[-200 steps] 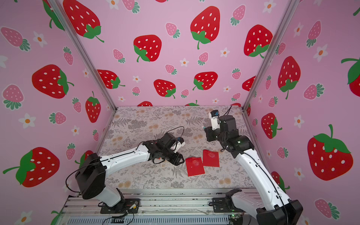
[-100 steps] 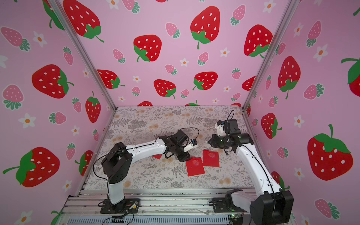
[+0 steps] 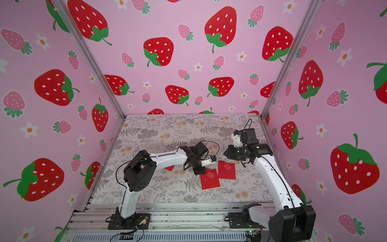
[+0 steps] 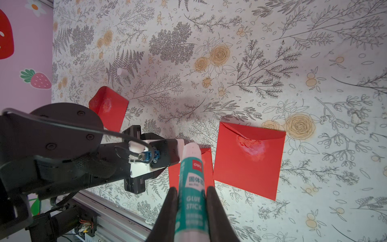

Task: Seal the envelope with a glue stick
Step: Adjust the envelope at the center of the board.

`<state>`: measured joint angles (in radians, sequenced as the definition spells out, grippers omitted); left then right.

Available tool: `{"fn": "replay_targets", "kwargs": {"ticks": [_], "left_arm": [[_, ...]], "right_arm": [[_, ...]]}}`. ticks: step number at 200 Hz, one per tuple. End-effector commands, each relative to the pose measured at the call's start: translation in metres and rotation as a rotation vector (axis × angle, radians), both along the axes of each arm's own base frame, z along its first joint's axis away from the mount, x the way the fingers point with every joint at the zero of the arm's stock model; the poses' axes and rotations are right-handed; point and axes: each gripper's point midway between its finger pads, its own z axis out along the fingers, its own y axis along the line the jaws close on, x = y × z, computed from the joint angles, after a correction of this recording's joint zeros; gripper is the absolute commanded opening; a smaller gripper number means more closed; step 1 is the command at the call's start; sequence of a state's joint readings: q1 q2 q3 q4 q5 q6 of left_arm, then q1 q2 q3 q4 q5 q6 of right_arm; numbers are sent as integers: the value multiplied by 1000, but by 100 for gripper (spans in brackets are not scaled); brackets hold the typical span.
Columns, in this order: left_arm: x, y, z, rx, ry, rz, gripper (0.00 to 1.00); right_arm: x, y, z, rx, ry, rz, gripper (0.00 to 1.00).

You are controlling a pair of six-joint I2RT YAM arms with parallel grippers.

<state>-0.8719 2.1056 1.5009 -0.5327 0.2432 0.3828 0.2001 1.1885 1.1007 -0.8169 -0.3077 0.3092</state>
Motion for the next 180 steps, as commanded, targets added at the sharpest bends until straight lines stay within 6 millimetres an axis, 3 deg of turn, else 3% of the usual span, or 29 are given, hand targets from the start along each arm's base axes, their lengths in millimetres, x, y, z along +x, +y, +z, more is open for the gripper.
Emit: {"fn": "replay_targets", "kwargs": {"ticks": [1,35,83,180], "left_arm": [[-3,3,-2,28,0,-16,24],[-11,11,-2,30,17,3,7],[-34,33,5,-13,87,163,7],[-79,66,1,-166,268,599,2]], "right_arm": [[-6,-8,-1,-26,16,-35,0],[-9,-18,1,-74,35,-82,0],[-18,-14,-9,-84,119,-101,0],[-54,47,-46,-197,277,89,0]]}}
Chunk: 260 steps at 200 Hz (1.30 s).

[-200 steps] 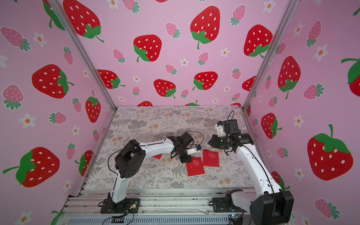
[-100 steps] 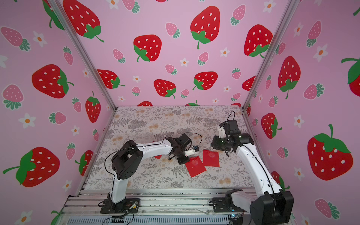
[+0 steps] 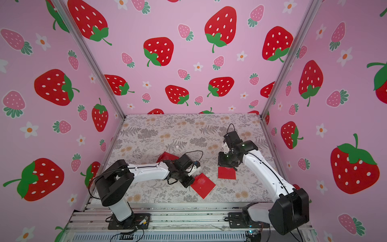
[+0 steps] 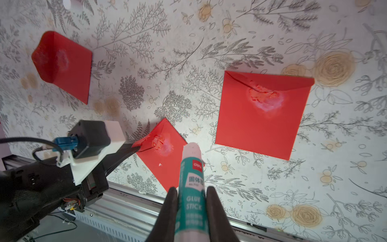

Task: Seal the envelope with a glue stick
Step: Adjust the envelope at the center of the board, then apply the envelope at the center of the board.

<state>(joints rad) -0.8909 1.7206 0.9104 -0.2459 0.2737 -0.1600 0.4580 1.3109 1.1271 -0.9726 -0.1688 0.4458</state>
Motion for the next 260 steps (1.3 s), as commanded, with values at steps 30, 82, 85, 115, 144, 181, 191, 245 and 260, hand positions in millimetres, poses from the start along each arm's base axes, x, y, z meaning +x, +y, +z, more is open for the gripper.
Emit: {"fn": "replay_targets", "kwargs": {"ticks": [30,82,85,115,144,181,191,245,260], "left_arm": [[-10,-2,9,-133,86,241,1],[-18,-6,10,-163,132,287,1],[-19,-6,10,-162,133,289,1],[-19,-5,10,-157,155,310,1],[-21,-7,6,-159,176,317,1],[-22,-8,4,-156,184,311,1],[-22,-8,4,-156,184,312,1],[-22,-8,3,-153,189,312,1],[-23,-9,1,-147,198,313,1]], "right_arm": [[-20,28,-14,-56,77,71,0],[-33,49,-38,-98,172,56,0],[-34,50,-40,-101,180,57,0],[-38,60,-50,-147,195,76,0],[-39,70,-58,-172,192,104,0],[-41,72,-69,-238,195,123,0],[-42,70,-69,-270,188,129,0],[-41,62,-78,-390,170,144,0],[-44,65,-83,-399,189,158,0]]}}
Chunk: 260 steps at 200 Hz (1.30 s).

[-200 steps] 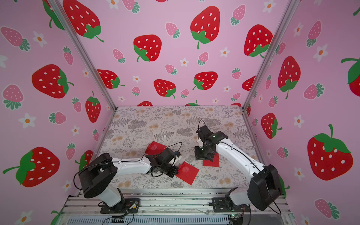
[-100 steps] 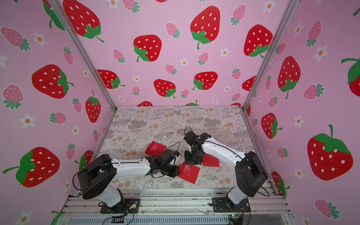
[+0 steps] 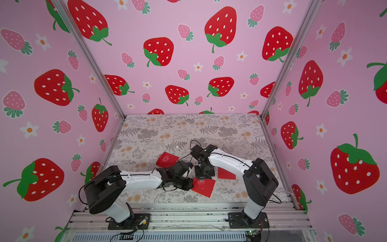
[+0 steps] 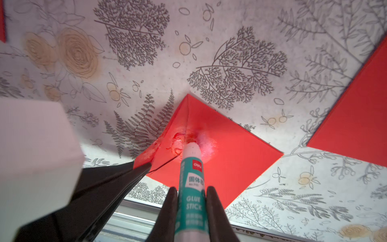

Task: Seal the envelope with a glue stick
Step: Apply the envelope at the center of the board.

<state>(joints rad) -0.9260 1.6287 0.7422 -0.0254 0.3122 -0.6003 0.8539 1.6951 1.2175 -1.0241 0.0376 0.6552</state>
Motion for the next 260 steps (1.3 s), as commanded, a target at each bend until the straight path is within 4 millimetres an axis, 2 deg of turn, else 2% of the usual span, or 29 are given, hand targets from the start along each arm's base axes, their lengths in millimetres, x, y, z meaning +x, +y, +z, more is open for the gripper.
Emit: {"fn": "replay_targets", "kwargs": {"ticks": [1,31,56,75,113,142,159,187,214,227,241,260], "left_arm": [[-3,-3,-4,2,26,-9,1],[-3,-3,-5,7,32,-10,1],[-3,-2,-5,9,29,-6,1],[-3,-2,-5,7,28,-7,1],[-3,-1,-4,6,24,-1,1],[-3,0,-4,7,22,1,1],[-3,0,-4,5,22,1,1],[-3,-2,-4,3,23,-4,0],[-3,-2,-5,-1,23,-5,0],[-3,-2,-4,-2,21,-7,0],[-3,-2,-4,-4,21,-3,0],[-4,-1,-5,-2,22,-4,0]], "right_arm": [[-2,0,-2,-44,11,7,0],[-11,11,-9,-33,59,37,0],[-20,32,-11,81,115,37,0],[-21,36,-9,118,118,30,0],[-20,21,-8,120,120,0,0],[-8,-20,-3,-87,37,-2,0],[-6,-27,-3,-133,33,9,0],[-13,-10,-10,-46,84,9,0],[-22,29,-8,171,144,1,0],[-22,36,-6,215,148,-9,0],[-20,27,-6,175,132,-16,0],[-10,-9,-4,-11,60,-19,0]]}}
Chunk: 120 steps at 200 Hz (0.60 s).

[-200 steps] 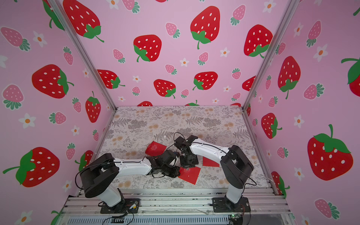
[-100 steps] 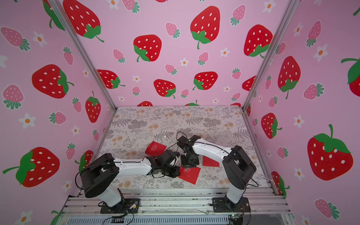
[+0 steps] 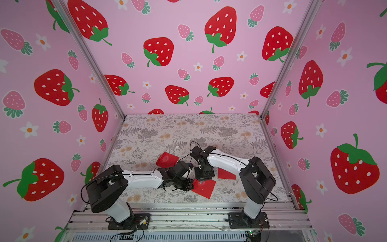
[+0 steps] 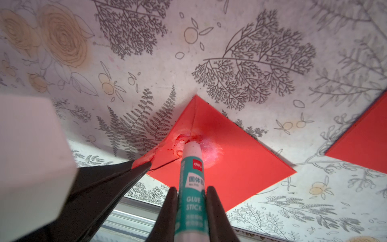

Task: Seal the envelope with a glue stick
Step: Apply the envelope at the center of the board.

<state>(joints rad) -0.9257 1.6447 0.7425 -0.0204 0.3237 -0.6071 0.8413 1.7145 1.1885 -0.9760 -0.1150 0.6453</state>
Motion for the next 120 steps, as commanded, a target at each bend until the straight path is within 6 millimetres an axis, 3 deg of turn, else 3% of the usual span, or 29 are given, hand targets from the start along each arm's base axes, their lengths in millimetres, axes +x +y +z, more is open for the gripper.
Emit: {"fn": "replay_targets", "kwargs": {"ticks": [1,22,43,63,98,120], "left_arm": [[-2,-1,-1,-6,4,-4,0],[-2,-1,0,-8,2,-5,0],[-1,-1,0,-11,2,-4,0],[-2,-1,0,-7,5,-5,0],[-2,-2,-2,-4,11,-7,0],[-2,-2,-3,-3,12,-7,0]], "right_arm": [[6,-28,8,-125,-59,-8,0],[14,-59,12,-292,-111,12,0],[15,-61,9,-313,-111,21,0],[13,-44,5,-234,-78,18,0],[-1,12,3,74,21,-7,0],[-3,15,3,104,31,-20,0]]}}
